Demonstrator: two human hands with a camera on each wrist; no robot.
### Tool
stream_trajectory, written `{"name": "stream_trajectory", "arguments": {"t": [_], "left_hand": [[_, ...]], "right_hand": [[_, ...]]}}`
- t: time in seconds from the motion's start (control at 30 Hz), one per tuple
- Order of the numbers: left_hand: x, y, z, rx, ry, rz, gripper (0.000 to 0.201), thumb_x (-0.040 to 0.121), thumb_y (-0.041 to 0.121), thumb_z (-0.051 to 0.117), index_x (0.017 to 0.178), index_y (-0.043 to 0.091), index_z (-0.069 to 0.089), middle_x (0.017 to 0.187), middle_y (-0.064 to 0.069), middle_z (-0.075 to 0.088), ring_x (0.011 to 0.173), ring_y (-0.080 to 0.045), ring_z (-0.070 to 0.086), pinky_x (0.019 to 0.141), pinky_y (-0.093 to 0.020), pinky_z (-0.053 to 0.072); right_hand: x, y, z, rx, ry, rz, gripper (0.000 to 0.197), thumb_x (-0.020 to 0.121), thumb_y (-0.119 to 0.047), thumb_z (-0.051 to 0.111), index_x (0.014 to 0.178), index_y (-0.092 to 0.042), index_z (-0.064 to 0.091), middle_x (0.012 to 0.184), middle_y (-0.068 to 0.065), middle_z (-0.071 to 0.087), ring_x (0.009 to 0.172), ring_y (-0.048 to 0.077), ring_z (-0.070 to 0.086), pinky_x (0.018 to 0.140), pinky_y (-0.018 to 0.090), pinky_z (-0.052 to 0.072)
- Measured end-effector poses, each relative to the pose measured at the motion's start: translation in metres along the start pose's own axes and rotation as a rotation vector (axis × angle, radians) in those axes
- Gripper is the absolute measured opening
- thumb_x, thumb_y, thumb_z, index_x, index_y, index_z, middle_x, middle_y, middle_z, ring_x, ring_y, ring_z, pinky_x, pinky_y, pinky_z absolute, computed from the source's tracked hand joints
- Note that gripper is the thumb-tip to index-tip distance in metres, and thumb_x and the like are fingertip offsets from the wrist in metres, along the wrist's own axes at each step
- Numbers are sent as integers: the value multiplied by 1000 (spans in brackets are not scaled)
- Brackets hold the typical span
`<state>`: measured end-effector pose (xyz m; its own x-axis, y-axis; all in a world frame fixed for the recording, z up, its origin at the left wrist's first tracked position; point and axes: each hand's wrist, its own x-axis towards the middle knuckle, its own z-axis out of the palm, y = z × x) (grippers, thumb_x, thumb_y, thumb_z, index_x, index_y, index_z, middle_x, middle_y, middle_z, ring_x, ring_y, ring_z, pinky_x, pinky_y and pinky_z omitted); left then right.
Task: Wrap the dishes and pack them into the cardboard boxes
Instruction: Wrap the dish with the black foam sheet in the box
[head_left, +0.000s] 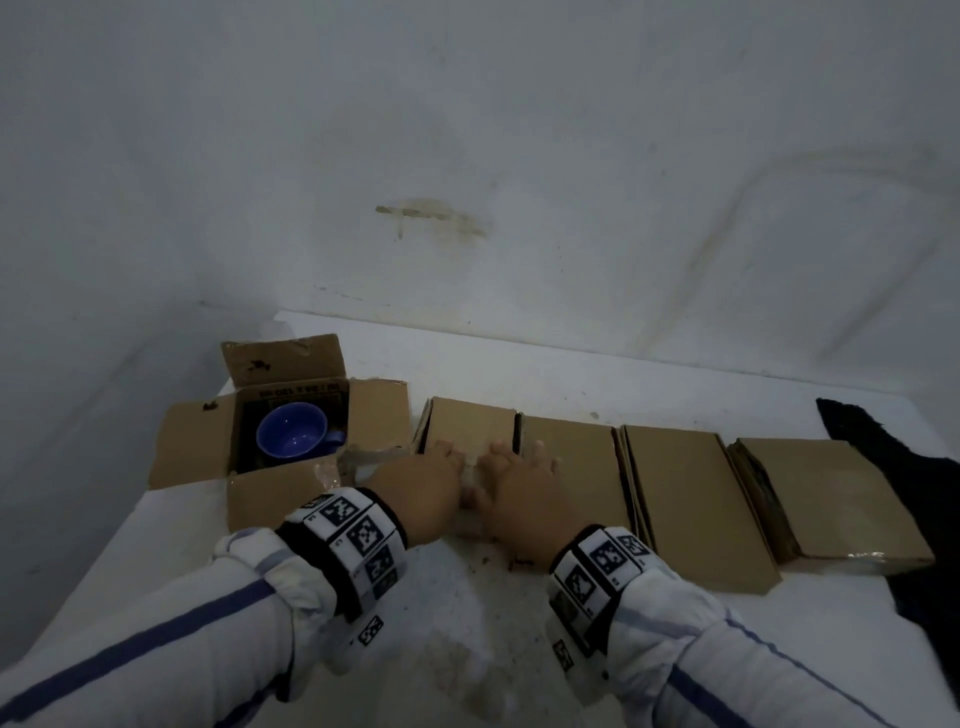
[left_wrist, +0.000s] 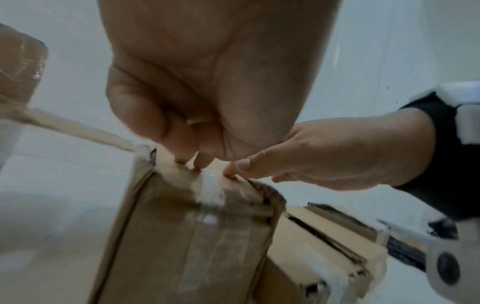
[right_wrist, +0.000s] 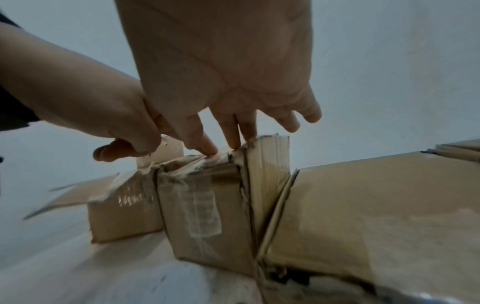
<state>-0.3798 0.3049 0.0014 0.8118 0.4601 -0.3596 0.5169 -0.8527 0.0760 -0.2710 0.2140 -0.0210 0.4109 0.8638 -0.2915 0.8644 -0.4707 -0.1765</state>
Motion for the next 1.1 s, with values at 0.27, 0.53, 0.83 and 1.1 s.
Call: {"name": "stream_trajectory", "arguments": {"t": [0.27,0.53,0.83,1.1], "left_hand": [[42,44,-46,-154,199,1,27,92,17,40,114,13,55,120,-6,56,103,-25,57,80,-33,43],[104,163,-50,-160,175,187,41,89,18,41,129,18,49,131,-6,48,117,-27,45,97,-36,40],[167,354,-39,-242,94,335,21,91,17,44,105,13,59,111,-9,56,106,-28,57,82,-32,47],[213,452,-10,-221,96,330,49,89,23,50,137,18,43,138,-5,42,127,-27,39,105,-38,35]], "right_hand": [[5,43,-28,313,237,28,29,96,-18,42,117,-9,60,118,12,59,109,28,55,91,35,46],[-38,171,-49,346,340,270,32,95,-18,43,119,-6,60,124,11,58,113,23,54,95,29,43],[-93,367,-50,348,402,442,30,94,-17,46,116,-6,62,120,12,58,112,26,53,92,28,40],[-124,511,-34,393,208,810,31,90,-16,49,119,-7,51,128,17,41,118,37,44,94,39,41]]}}
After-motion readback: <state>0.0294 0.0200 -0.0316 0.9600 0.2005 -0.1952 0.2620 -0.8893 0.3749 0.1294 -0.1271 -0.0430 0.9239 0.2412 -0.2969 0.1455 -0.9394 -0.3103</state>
